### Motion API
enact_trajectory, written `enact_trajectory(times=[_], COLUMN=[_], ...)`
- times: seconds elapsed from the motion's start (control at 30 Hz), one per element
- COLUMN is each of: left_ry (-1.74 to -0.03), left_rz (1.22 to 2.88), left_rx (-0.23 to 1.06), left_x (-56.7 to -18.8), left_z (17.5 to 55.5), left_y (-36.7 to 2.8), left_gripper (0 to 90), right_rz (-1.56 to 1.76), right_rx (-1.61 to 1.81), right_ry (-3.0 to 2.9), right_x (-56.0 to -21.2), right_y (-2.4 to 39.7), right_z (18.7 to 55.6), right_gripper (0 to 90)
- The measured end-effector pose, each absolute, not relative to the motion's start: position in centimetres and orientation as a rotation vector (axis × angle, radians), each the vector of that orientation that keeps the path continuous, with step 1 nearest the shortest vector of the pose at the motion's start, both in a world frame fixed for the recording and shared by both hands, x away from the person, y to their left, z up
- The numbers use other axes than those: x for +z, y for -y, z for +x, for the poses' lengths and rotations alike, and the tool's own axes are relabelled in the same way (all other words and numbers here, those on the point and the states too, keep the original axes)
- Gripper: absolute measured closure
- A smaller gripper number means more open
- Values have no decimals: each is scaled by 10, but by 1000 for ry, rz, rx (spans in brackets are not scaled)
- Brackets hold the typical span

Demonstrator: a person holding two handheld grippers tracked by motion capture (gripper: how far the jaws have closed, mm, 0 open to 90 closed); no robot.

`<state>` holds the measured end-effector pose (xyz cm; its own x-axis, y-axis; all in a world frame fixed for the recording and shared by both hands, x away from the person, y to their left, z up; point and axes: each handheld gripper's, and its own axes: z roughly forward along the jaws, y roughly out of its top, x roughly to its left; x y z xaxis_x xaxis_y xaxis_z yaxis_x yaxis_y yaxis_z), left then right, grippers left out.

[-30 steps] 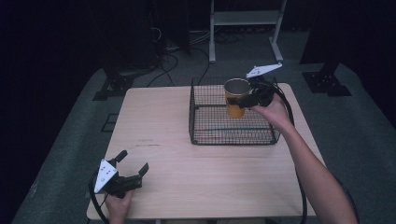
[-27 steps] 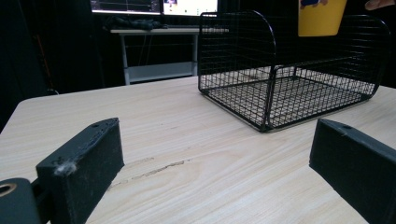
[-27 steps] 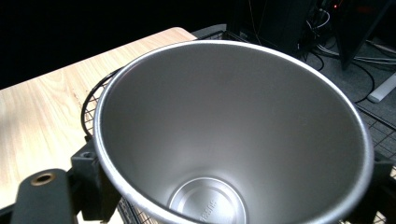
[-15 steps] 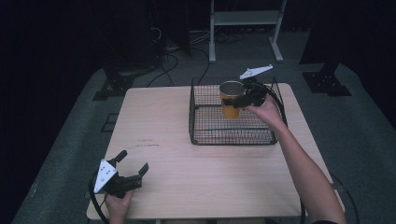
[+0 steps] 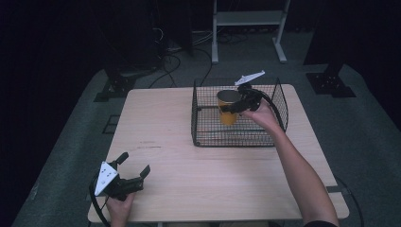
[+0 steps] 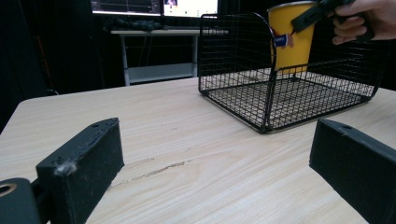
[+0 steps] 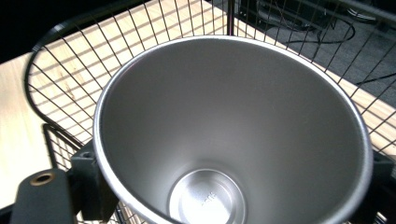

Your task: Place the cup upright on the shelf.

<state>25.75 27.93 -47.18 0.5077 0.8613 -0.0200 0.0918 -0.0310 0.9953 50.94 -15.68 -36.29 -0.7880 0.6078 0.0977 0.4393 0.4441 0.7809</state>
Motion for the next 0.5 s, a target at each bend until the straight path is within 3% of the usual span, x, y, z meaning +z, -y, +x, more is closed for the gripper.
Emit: enact_trajectory(times=[0.5], left_ry=[-869], left_rz=[1487], left_rx=[761], left_x=[-472], left_z=[257], left_y=[-280], left_gripper=[22], right_rz=[933], right_rx=[1216], right_ry=[-2531], right_x=[-388], right_y=[150], right_z=[524], right_gripper=[127])
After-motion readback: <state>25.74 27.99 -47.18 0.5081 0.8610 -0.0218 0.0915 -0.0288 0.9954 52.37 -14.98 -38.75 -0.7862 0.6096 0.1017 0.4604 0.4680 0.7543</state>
